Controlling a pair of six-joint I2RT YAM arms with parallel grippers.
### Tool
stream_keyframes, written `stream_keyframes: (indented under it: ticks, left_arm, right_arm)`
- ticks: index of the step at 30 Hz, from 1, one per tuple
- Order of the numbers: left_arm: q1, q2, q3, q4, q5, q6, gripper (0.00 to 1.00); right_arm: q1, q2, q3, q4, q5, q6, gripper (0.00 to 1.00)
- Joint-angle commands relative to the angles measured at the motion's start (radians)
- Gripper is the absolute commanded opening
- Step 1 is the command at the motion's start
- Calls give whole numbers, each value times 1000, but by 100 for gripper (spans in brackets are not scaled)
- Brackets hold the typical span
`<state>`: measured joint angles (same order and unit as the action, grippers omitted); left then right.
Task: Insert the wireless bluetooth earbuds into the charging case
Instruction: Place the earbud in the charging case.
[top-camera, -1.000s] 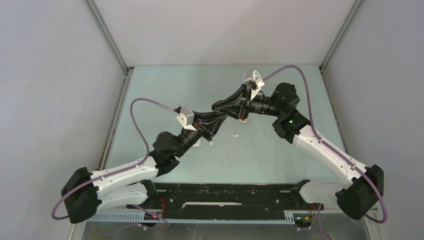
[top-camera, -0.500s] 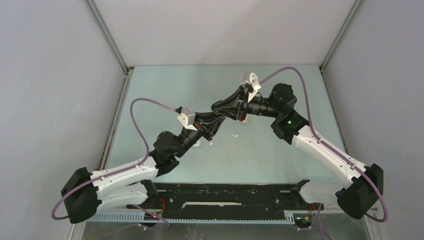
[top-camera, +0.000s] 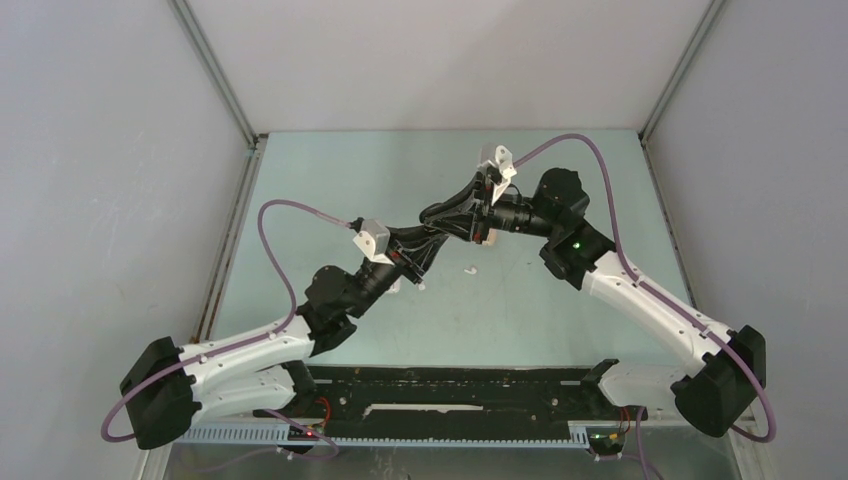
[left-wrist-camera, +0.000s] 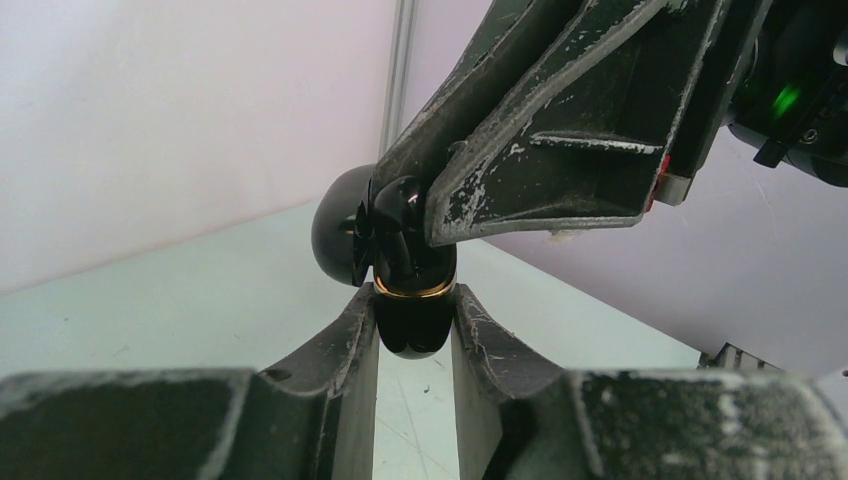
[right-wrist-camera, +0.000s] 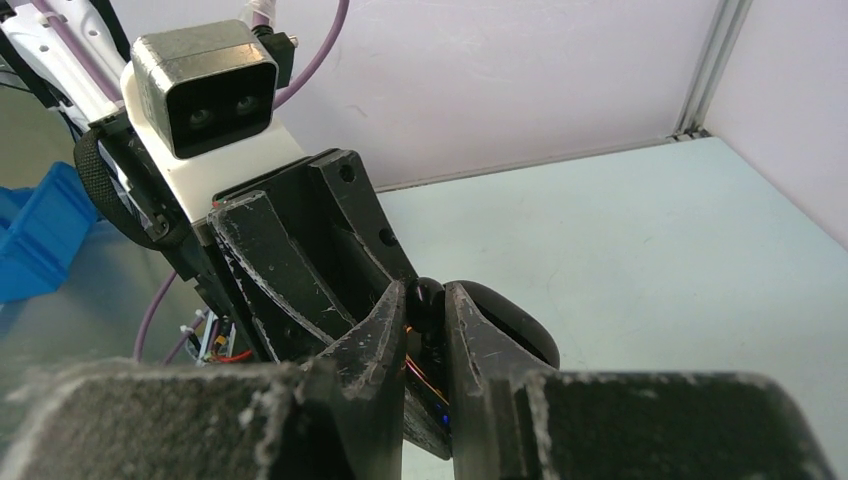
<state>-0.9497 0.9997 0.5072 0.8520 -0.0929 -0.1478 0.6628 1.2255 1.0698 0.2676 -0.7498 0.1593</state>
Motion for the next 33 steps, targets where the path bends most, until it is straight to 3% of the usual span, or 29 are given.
stream_keyframes:
  ticks: [1,9,33]
  left_arm:
    - [-8,-34,4,91,-9,32,0]
    - [-8,-35,-2,105,-26,35,0]
    - [-8,-45,-14,110,-37,36,0]
  right_arm:
    - [-17,12,0,13,14,53,1]
    - [-15,15,1,30,-26,73,0]
    - [-17,9,0,8,-52,47,11]
